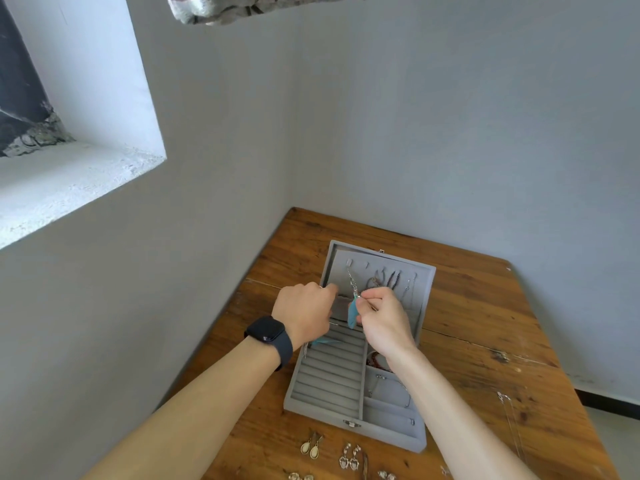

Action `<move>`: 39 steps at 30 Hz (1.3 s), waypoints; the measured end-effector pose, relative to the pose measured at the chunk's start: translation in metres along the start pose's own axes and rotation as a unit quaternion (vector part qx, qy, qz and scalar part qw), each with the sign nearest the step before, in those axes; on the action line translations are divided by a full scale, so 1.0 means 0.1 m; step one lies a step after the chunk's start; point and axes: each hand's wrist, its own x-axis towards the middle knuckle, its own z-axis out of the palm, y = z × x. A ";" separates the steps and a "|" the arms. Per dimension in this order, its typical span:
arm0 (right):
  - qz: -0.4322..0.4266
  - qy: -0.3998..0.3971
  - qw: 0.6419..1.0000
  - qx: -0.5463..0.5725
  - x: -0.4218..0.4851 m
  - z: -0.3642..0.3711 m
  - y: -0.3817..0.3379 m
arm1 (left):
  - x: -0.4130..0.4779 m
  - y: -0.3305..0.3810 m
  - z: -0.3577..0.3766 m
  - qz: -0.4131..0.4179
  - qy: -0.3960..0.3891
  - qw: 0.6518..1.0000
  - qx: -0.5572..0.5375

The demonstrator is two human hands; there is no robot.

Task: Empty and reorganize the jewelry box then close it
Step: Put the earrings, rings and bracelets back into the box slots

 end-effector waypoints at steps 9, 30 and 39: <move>-0.123 0.058 0.986 -0.094 0.11 0.12 -0.08 | 0.02 -0.03 -0.09 -0.011 -0.014 1.000 -0.015; -0.252 0.135 0.898 -0.334 0.11 0.02 0.15 | 0.04 -0.11 -0.03 -0.008 -0.003 0.997 -0.083; -0.207 -0.011 0.926 -0.317 0.10 0.04 0.12 | 0.05 -0.13 -0.04 -0.005 -0.016 0.996 -0.086</move>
